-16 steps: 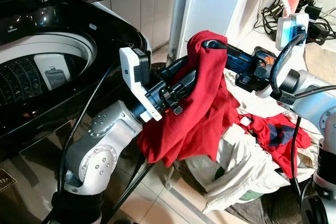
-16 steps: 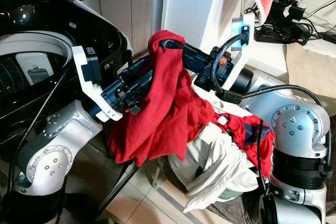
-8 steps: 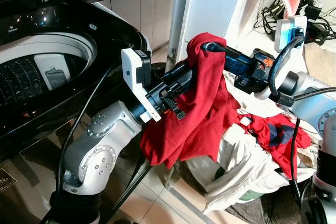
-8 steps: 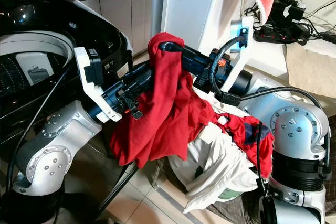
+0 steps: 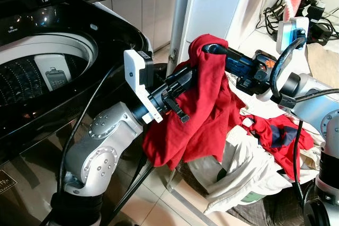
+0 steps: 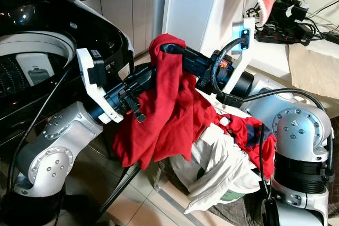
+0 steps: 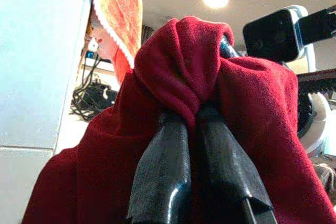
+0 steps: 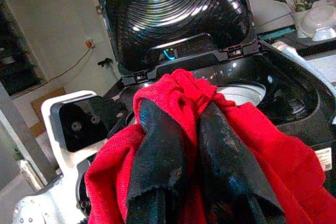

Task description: Clothes washing

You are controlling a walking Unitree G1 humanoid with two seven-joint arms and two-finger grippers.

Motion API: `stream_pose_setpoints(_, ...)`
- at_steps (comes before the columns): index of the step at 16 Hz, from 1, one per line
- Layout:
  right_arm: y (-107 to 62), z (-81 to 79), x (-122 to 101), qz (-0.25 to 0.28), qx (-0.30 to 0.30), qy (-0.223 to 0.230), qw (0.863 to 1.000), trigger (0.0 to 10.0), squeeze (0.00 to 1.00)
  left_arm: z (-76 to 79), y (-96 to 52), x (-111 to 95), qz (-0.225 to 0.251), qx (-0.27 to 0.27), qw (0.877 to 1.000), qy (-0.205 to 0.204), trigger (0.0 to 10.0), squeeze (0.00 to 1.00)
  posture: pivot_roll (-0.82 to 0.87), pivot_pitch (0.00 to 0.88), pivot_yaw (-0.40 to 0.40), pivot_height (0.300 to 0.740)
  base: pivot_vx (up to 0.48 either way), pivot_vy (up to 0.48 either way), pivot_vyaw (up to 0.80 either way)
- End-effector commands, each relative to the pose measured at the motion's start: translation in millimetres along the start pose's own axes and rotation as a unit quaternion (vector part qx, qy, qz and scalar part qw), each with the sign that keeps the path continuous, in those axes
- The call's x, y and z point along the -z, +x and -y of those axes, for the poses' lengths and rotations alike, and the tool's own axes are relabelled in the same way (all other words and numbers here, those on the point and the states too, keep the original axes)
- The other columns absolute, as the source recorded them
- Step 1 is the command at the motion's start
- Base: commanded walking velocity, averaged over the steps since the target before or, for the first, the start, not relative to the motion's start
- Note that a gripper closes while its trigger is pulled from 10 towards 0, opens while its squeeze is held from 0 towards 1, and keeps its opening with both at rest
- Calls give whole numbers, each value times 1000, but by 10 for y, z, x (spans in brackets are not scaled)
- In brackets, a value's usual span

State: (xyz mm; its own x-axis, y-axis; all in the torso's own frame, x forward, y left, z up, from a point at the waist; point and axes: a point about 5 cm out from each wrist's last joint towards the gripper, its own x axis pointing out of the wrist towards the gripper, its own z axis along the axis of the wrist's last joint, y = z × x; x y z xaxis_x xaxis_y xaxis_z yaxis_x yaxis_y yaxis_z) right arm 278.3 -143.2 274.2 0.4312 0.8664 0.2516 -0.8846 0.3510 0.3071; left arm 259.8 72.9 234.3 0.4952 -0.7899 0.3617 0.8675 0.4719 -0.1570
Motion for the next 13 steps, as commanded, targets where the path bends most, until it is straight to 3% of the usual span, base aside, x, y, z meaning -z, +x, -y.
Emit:
stream_pose_setpoints(1, 31, -60, 8, -3, -12, -10, 1000, 0, 0, 29, 70, -22, 2, 12, 1000, 4, 0, 0, -4, 0, -82, 740, 0, 0, 0)
stream_pose_setpoints(2, 34, -51, 8, -4, -7, -14, 1000, 0, 0, 9, 75, -40, 8, 5, 1000, 7, 0, 0, -5, 0, -80, 740, 0, 0, 0)
stream_pose_setpoints(3, 38, -33, 2, -4, 4, -22, 1000, 2000, 0, -42, 86, -77, 19, -13, 1000, 16, 0, 0, -5, 0, -80, 740, 0, 0, 0)
stream_pose_setpoints(4, 38, -31, 1, -4, 5, -24, 1000, 8078, 0, -48, 87, -80, 21, -15, 1000, 17, 0, 0, -5, 0, -80, 740, 0, 0, 0)
stream_pose_setpoints(5, 39, -12, -5, 2, 10, -15, 1000, 10000, 1000, -116, 93, -124, 40, -41, 998, 18, 0, 0, -11, 0, -75, 740, 0, 0, 0)
stream_pose_setpoints(9, 27, 4, -15, 3, 23, -29, 999, 10000, 1000, -264, 86, -242, 77, -90, 993, 22, 0, 0, -14, 0, -69, 740, 0, 0, 0)
stream_pose_setpoints(11, 21, 47, -17, 0, 52, -49, 997, 10000, 976, -506, 37, -457, 86, -161, 978, 98, 0, 0, -15, 0, -69, 740, 0, 0, 0)
stream_pose_setpoints(12, 20, 52, -15, -2, 55, -52, 997, 10000, 227, -568, 24, -512, 83, -179, 972, 124, 0, 0, -14, 0, -69, 740, 0, 0, 0)
stream_pose_setpoints(13, 21, 69, 50, -37, 70, -81, 994, 10000, 0, -931, -52, -773, 22, -283, 917, 282, 0, 0, -6, 0, -74, 740, 0, 0, 0)
